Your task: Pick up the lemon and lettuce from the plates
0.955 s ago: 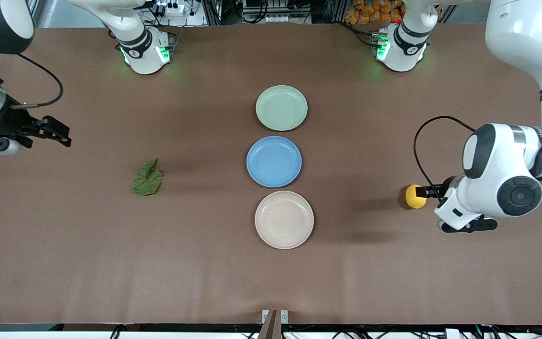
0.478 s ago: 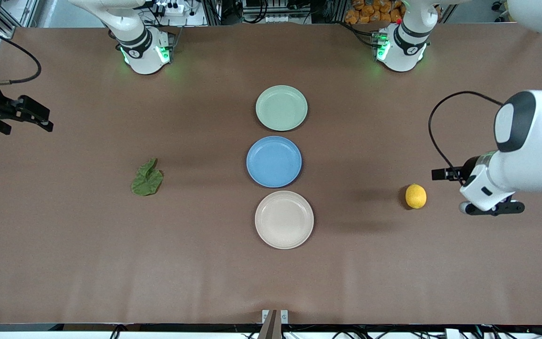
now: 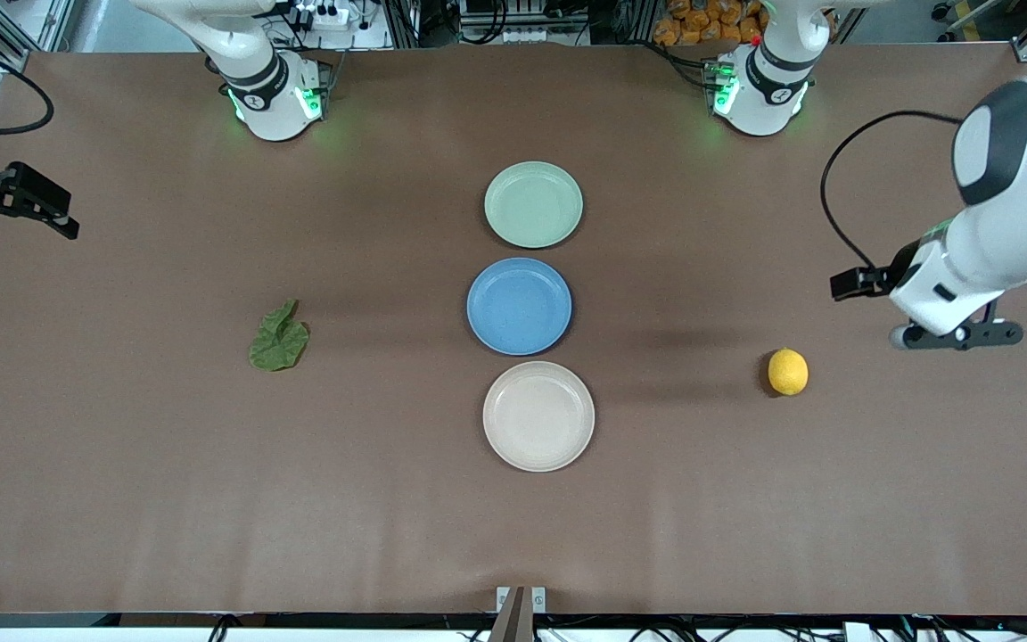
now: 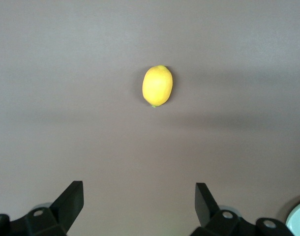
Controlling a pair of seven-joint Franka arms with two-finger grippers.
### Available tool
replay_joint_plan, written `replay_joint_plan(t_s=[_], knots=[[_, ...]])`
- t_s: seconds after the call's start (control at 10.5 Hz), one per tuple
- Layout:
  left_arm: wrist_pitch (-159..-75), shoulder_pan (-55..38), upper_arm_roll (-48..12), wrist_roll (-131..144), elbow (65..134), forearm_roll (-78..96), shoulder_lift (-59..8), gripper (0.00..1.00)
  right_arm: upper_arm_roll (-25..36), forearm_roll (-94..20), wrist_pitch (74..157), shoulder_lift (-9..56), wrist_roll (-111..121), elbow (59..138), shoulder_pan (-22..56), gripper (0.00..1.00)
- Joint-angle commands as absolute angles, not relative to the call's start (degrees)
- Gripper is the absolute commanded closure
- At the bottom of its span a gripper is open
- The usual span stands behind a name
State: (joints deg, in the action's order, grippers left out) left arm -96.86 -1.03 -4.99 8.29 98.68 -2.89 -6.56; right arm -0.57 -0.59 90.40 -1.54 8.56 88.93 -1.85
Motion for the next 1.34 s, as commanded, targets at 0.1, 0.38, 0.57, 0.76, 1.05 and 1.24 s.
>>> replay_joint_plan(t_s=[0.1, 0.38, 0.57, 0.76, 1.05, 1.24], knots=[[-97.9, 0.1, -4.9, 7.7, 103.3, -1.5, 2.9, 0.00, -0.9, -1.5, 87.5, -1.5, 10.5, 86.8, -3.7, 0.00], [-94.7, 0.0, -5.1, 7.7, 102.4, -1.5, 6.8, 0.00, -1.1, -1.4, 88.3, -1.1, 3.3, 86.8, -3.4, 0.00], [-93.6, 0.1, -5.3, 7.5, 102.2, -1.0, 8.7, 0.00, -1.2, -1.6, 88.3, -1.1, 1.7, 86.9, -3.3, 0.00], [-88.9, -0.2, -5.3, 7.4, 97.5, -0.4, 7.8, 0.00, -1.1, -2.5, 88.6, -1.1, 1.4, 87.4, -3.4, 0.00], [-86.9, 0.0, -5.4, 6.9, 93.2, -0.4, 5.8, 0.00, -1.1, -2.8, 88.7, -1.1, 1.5, 87.7, -3.6, 0.00], [-86.9, 0.0, -5.7, 5.9, 93.7, -0.4, 5.6, 0.00, -1.1, -2.8, 89.2, -1.0, 1.5, 87.9, -3.7, 0.00]])
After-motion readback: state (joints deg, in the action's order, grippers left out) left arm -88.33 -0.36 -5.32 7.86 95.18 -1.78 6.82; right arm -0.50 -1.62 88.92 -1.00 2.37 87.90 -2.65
